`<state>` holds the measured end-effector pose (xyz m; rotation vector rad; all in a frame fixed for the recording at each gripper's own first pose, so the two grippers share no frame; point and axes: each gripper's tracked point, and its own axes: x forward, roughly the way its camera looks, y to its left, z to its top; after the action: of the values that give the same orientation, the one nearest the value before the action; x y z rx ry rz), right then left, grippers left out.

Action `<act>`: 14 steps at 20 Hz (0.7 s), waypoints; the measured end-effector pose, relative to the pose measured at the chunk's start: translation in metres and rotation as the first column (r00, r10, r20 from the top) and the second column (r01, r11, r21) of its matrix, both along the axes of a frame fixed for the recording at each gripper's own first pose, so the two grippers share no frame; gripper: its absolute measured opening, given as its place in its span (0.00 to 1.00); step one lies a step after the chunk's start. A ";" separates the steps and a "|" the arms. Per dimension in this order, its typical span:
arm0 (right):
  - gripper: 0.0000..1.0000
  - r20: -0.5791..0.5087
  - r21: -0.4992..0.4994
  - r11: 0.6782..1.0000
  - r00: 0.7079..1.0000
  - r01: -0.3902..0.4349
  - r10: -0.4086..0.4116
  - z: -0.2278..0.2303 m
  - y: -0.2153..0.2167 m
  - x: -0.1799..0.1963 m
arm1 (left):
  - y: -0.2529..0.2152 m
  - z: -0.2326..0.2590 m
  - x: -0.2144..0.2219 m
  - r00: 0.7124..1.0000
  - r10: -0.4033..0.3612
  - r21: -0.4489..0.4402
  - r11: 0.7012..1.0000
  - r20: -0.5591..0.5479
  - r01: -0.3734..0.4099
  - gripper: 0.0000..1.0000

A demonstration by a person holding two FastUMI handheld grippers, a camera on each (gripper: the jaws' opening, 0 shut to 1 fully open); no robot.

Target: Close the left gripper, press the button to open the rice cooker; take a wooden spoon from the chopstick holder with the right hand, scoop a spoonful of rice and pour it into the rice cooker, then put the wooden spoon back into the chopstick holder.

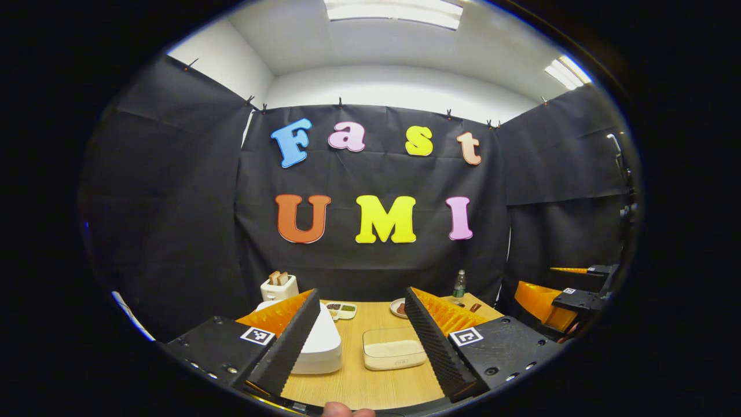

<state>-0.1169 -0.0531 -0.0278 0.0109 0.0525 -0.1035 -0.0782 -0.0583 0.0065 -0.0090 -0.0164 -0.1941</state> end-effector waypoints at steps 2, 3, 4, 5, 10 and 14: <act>1.00 0.002 -0.007 1.000 1.000 0.008 -0.008 0.000 -0.004 -0.001 | -0.003 0.001 0.000 1.000 0.003 0.016 1.000 0.011 -0.003 0.94; 1.00 0.001 -0.009 1.000 1.000 0.013 -0.013 -0.002 -0.006 -0.002 | -0.005 0.000 -0.001 1.000 0.004 0.023 1.000 0.012 -0.004 0.94; 0.99 -0.003 -0.009 1.000 1.000 0.019 -0.019 -0.003 -0.008 -0.003 | -0.006 0.000 -0.002 1.000 0.005 0.027 1.000 0.013 -0.005 0.94; 0.99 -0.005 -0.010 1.000 1.000 0.021 -0.021 -0.003 -0.010 -0.003 | -0.009 0.001 -0.001 1.000 0.006 0.028 1.000 0.015 -0.006 0.94; 1.00 -0.014 -0.012 0.999 0.999 0.033 -0.033 -0.004 -0.017 -0.003 | -0.008 0.000 -0.001 1.000 0.026 0.017 1.000 0.007 -0.026 0.94; 1.00 -0.025 -0.006 0.999 0.999 0.034 -0.034 -0.006 -0.014 0.000 | -0.008 -0.002 0.001 0.999 0.032 0.023 0.999 0.006 -0.033 0.94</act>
<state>-0.1168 -0.0673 -0.0336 0.0047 0.0771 -0.1378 -0.0775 -0.0660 0.0048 0.0144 -0.0197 -0.1618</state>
